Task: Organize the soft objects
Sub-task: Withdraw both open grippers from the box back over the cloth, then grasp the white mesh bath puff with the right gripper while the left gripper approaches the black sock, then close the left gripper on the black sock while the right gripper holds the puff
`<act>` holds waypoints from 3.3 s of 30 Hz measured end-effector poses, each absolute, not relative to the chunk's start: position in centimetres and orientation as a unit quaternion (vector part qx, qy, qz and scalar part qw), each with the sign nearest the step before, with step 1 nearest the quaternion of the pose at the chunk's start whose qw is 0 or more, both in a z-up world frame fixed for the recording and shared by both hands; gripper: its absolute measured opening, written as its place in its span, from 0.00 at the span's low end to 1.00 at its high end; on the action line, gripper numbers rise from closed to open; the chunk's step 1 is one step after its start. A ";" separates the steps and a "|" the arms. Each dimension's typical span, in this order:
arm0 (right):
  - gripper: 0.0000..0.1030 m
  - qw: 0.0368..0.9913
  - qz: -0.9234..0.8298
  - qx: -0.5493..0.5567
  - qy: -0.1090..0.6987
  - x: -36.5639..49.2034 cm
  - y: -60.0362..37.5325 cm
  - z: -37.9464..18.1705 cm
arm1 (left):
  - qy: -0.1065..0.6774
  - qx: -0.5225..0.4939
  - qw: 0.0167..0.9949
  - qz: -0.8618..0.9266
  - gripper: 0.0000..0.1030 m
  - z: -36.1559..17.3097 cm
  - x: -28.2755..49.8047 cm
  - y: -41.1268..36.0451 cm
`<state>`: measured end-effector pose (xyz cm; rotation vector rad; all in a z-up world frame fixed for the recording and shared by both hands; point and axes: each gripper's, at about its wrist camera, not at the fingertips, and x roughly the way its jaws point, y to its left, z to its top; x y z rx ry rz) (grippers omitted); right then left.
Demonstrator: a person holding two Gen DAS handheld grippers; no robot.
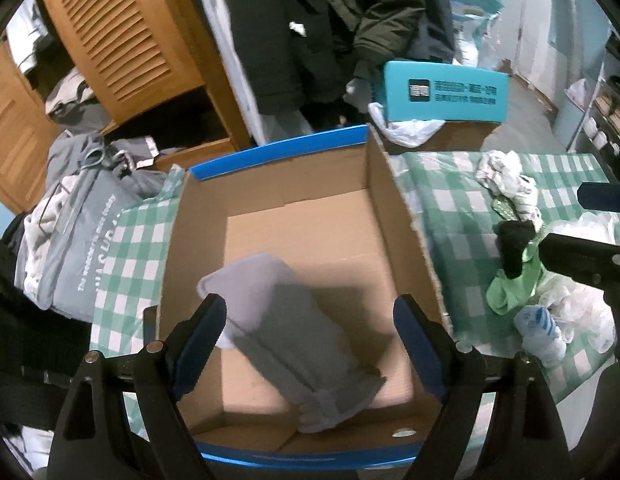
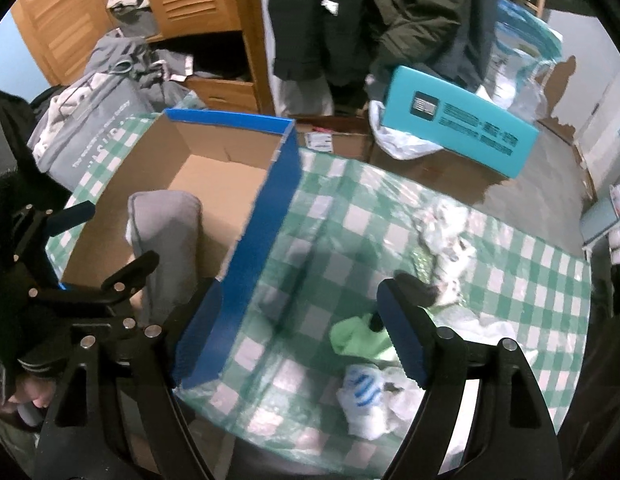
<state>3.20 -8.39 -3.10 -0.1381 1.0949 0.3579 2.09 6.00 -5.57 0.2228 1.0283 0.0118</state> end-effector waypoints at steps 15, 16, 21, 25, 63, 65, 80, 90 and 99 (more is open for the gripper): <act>0.78 0.840 0.088 -0.028 0.535 2.1 -18.4 -4.4 | 0.502 0.134 0.853 -0.049 0.84 -6.6 2.8 -1.2; 0.78 0.839 0.083 -0.025 0.537 2.0 -18.9 -4.5 | 0.503 0.135 0.852 -0.051 0.84 -6.6 2.9 -1.5; 0.78 0.835 0.064 -0.010 0.547 1.5 -21.9 -5.5 | 0.508 0.149 0.846 -0.066 0.84 -7.3 3.2 -4.0; 0.78 0.828 0.054 0.000 0.558 1.0 -23.6 -6.8 | 0.519 0.156 0.837 -0.074 0.84 -8.3 3.6 -5.6; 0.91 0.773 0.014 0.006 0.635 2.5 -28.2 -18.5 | 0.588 0.142 0.789 -0.110 0.84 -15.9 8.1 -11.7; 0.91 0.771 0.012 0.019 0.636 2.8 -29.0 -18.9 | 0.589 0.136 0.788 -0.112 0.84 -16.1 8.6 -12.0; 0.58 0.789 0.001 0.041 0.613 3.6 -31.2 -18.1 | 0.591 0.130 0.784 -0.138 0.84 -17.9 10.7 -14.7; 0.57 0.801 -0.004 0.056 0.596 3.3 -33.1 -15.5 | 0.594 0.136 0.779 -0.150 0.82 -19.4 11.2 -16.0; 0.57 0.802 -0.002 0.055 0.594 2.8 -32.3 -15.7 | 0.594 0.097 0.779 -0.176 0.40 -19.1 11.2 -15.8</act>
